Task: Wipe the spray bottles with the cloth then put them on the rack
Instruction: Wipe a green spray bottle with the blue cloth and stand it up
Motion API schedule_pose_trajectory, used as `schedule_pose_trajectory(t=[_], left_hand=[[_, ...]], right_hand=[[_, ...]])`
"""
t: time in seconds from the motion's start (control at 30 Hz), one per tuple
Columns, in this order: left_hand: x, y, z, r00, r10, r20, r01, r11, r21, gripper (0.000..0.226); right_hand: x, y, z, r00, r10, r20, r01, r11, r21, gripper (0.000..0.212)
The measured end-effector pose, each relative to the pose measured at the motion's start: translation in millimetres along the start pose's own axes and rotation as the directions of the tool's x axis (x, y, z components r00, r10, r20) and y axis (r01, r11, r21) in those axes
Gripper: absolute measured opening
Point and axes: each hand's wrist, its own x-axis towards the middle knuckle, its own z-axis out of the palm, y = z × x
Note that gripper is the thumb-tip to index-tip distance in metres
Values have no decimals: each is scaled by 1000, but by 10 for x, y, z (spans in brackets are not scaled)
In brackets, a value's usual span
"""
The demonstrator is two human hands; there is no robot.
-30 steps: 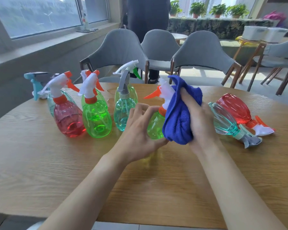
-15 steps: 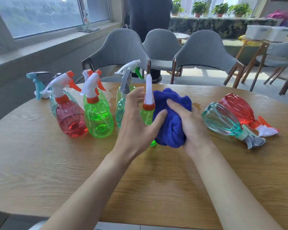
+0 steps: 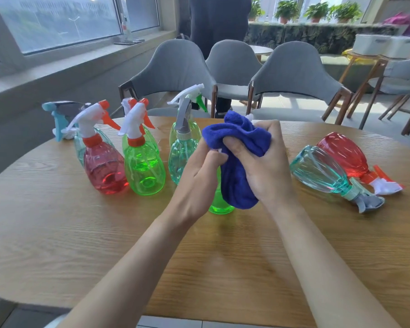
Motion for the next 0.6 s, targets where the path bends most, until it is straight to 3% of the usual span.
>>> schedule_pose_trajectory(t=[0.13,0.2,0.27,0.33,0.5,0.6], left_hand=[[-29,3,3,1000,1,29,-1,1000,-3,27],[-21,4,9,999,-14,30,15,999,-48,21],[-13,39,20,998,-43,52,46,997,-61,30],[-16,73,28,996,-57,70,61,996,-66,35],[-4,37,12,996,-73,47,76,993,-85,31],[-9,46,-7,997,-69,38,71,997,-39,40]], right_hand=[[26,10,13,996,73,-44,-69,994,90,24],[42,20,11,996,93,-5,-92,992,84,37],[48,30,17,993,107,39,-107,994,-13,58],[31,8,22,990,124,66,-121,991,-50,60],[-42,-63,75,987,161,-25,-156,978,142,21],[-45,-98,102,974,223,-36,-206,941,270,11]])
